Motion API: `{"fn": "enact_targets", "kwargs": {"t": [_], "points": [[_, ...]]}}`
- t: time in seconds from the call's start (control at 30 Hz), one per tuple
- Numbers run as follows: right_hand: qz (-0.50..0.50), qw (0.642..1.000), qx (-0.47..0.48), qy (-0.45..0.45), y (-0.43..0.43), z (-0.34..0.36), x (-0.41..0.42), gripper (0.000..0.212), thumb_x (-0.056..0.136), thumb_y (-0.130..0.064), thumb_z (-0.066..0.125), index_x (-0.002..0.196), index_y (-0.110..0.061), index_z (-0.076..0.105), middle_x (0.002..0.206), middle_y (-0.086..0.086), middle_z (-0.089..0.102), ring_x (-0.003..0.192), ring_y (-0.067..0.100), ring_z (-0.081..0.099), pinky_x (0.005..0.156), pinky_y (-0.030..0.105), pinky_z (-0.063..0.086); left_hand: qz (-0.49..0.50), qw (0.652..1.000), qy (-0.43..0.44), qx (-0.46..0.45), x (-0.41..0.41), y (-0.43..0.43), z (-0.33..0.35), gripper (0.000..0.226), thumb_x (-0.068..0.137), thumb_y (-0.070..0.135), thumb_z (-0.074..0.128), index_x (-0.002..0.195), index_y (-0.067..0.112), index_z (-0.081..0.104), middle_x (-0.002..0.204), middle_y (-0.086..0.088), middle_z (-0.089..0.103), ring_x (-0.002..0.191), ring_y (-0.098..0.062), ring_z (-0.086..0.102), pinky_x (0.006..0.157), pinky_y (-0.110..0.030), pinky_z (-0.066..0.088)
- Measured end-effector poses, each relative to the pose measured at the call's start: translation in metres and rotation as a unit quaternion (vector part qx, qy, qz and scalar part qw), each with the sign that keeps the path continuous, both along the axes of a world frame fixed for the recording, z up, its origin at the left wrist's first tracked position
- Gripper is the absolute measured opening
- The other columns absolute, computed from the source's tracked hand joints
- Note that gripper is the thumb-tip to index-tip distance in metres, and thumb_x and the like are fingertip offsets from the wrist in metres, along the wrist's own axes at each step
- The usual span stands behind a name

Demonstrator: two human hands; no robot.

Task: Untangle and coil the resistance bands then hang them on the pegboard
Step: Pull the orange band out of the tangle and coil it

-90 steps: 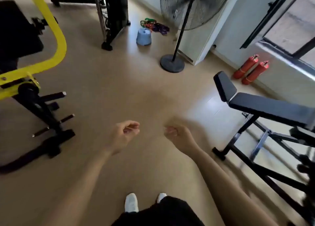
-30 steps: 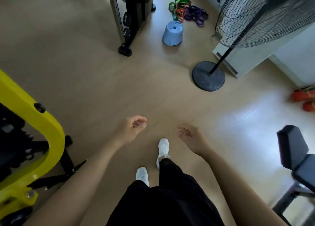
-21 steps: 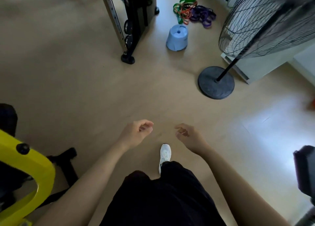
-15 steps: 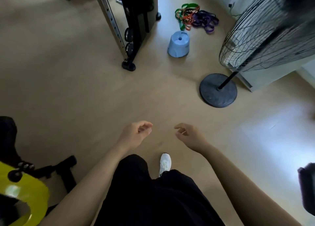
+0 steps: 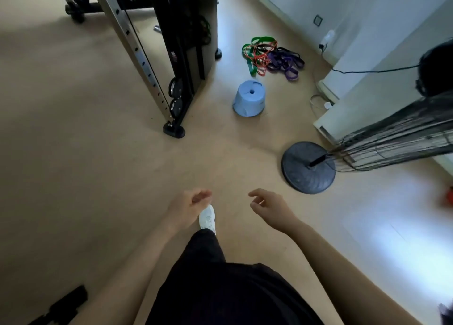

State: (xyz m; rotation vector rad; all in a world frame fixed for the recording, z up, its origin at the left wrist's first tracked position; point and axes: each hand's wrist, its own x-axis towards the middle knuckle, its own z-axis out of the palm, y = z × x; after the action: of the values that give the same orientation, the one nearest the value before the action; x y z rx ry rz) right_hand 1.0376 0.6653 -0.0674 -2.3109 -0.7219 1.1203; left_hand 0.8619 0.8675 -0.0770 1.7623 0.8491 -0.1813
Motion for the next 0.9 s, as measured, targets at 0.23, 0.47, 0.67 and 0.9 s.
{"fn": "enact_targets", "kwargs": {"t": [0.23,0.47,0.67,0.9], "points": [[-0.031,0.999,-0.004,-0.020,0.101,0.009,0.081,0.029,0.094,-0.023,0.062,0.124,-0.022,0.066,0.095,-0.007,0.069,0.087,0.014,0.065,0.080,0.027,0.048,-0.032,0.999,0.011,-0.019,0.107,0.122,0.001,0.014,0.095,0.024,0.069,0.103,0.036,0.072,0.102,0.012,0.075,0.097,-0.007,0.071,0.096,-0.028,0.053],[-0.087,0.996,0.009,-0.007,0.170,-0.005,0.176,0.027,0.091,-0.021,0.063,0.117,-0.026,0.068,0.088,-0.014,0.064,0.080,0.006,0.061,0.081,0.027,0.048,-0.111,0.994,0.018,0.000,0.234,0.206,-0.001,0.030,0.088,0.044,0.067,0.114,0.030,0.074,0.105,0.011,0.076,0.099,-0.005,0.071,0.100,-0.037,0.054],[-0.161,0.985,0.038,0.049,0.232,-0.032,0.277,0.024,0.092,-0.021,0.063,0.114,-0.028,0.067,0.090,-0.009,0.066,0.077,0.005,0.060,0.080,0.026,0.049,-0.150,0.988,0.023,0.043,0.342,0.263,0.001,0.021,0.095,0.025,0.069,0.115,0.022,0.074,0.107,0.009,0.074,0.099,-0.010,0.070,0.094,-0.033,0.056],[-0.145,0.987,0.026,0.056,0.295,-0.032,0.409,0.025,0.096,-0.020,0.059,0.120,-0.021,0.064,0.099,-0.003,0.064,0.083,0.009,0.058,0.067,0.009,0.042,-0.124,0.990,0.011,0.060,0.458,0.341,0.008,0.017,0.097,0.026,0.066,0.112,0.025,0.073,0.105,0.014,0.072,0.099,-0.003,0.067,0.086,-0.018,0.052]]}}
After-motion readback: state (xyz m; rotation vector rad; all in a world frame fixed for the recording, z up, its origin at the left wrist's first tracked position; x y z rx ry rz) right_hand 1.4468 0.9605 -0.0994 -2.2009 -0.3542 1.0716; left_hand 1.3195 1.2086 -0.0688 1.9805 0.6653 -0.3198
